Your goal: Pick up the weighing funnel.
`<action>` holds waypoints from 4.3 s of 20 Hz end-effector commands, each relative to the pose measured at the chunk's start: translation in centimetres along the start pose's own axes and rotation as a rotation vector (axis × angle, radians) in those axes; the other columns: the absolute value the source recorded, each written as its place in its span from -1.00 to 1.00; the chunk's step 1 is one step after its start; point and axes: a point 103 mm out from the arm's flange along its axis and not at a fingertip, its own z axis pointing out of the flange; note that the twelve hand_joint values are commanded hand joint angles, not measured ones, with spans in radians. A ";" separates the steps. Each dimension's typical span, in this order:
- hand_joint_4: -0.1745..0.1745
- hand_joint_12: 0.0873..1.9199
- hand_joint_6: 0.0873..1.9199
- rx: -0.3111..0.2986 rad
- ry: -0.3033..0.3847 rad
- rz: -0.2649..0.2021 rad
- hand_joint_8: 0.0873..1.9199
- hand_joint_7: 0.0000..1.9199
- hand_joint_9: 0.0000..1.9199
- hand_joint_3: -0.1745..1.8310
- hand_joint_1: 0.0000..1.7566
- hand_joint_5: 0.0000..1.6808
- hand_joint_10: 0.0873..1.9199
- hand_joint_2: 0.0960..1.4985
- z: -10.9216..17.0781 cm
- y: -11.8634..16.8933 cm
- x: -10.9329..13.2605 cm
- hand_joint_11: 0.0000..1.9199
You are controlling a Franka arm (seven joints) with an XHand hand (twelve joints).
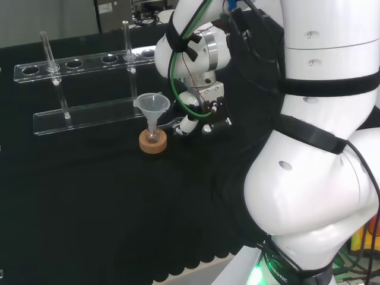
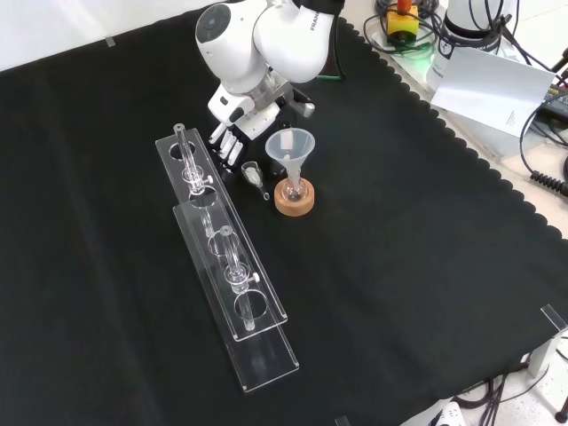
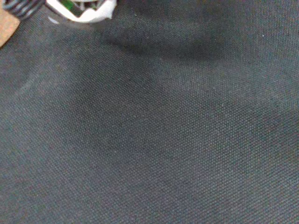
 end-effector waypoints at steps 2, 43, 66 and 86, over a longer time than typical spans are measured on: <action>-0.38 0.39 -0.92 0.007 -0.003 0.003 -0.25 -0.59 -0.38 -0.27 -0.02 -0.25 -0.39 -0.16 0.1 0.0 0.0 -0.80; -0.27 0.39 -0.33 0.030 0.007 0.005 -0.24 -0.58 -0.37 -0.23 -0.03 -0.12 -0.38 -0.08 0.9 0.7 0.2 -0.79; 0.70 0.37 0.14 0.003 -0.019 0.044 -0.28 -0.49 -0.29 -0.20 0.20 0.19 -0.43 0.02 -2.2 -0.8 -2.4 -0.74; 0.85 0.37 0.09 0.015 -0.045 0.080 -0.29 -0.44 -0.26 -0.15 0.21 0.23 -0.43 -0.05 -4.8 -4.6 -4.1 -0.72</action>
